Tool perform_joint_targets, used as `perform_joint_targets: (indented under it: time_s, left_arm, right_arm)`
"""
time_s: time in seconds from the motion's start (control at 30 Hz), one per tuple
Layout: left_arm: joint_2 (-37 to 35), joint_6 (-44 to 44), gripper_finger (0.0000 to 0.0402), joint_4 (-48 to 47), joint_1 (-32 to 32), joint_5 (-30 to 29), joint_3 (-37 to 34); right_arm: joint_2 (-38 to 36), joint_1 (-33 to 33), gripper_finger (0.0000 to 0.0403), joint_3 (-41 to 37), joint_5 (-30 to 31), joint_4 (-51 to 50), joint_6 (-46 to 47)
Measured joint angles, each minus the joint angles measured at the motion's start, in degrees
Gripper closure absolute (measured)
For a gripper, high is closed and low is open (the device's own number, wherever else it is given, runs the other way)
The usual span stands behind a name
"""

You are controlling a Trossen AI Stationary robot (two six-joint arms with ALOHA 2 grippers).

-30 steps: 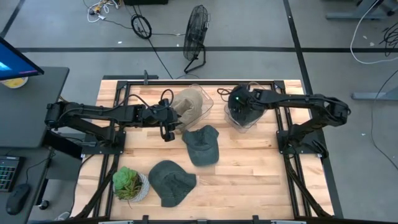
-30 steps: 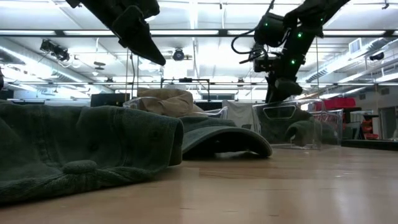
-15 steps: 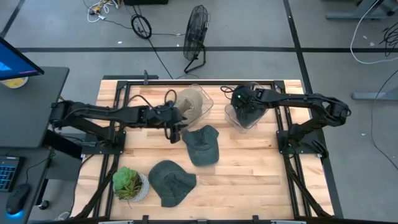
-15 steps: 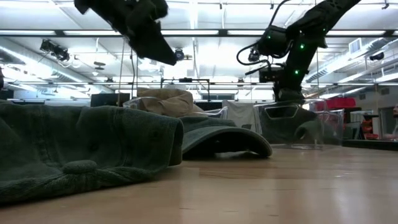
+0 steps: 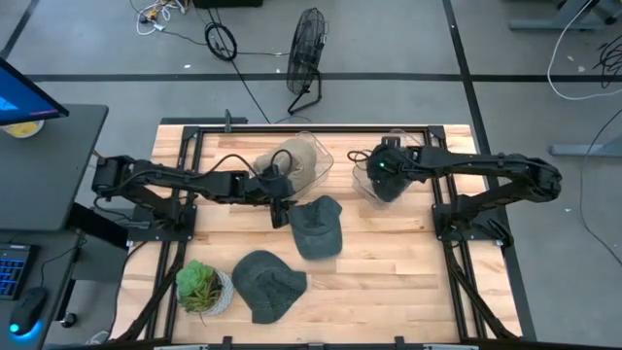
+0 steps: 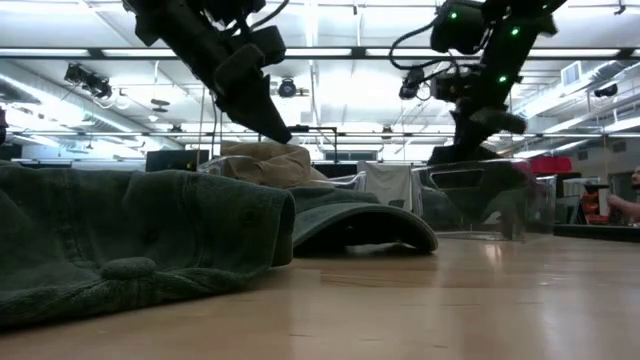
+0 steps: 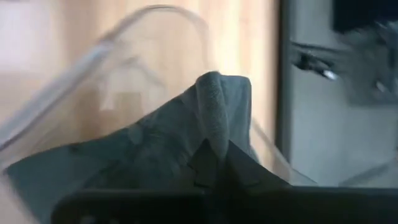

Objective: Pick & Place hat
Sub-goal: Put the top right black cap into the right transparent bin

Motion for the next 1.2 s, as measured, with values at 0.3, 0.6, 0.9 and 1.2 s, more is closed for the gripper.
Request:
perform_joint_targets:
  time_s: [0.3, 0.6, 0.9, 1.2]
  left_arm:
    - [-0.2, 0.0, 0.0262, 0.0, 0.0, 0.0, 0.0]
    - [-0.2, 0.2, 0.0262, 0.1, 0.2, 0.0, 0.0]
    - [-0.2, 3.0, 0.0262, 0.7, 0.3, 0.0, 0.0]
    - [-0.2, 2.6, 0.0262, 0.7, 0.5, 0.0, 0.0]
  right_arm:
    - [1.0, 0.4, 0.0396, -8.1, -12.0, 2.1, -16.5]
    - [1.1, 0.2, 0.0368, -14.3, -2.0, 17.3, -21.4]
    - [1.1, -0.6, 0.0289, -12.4, -1.4, 18.1, -20.7]
    - [1.1, 0.5, 0.0249, -4.1, -1.6, 7.2, -9.1]
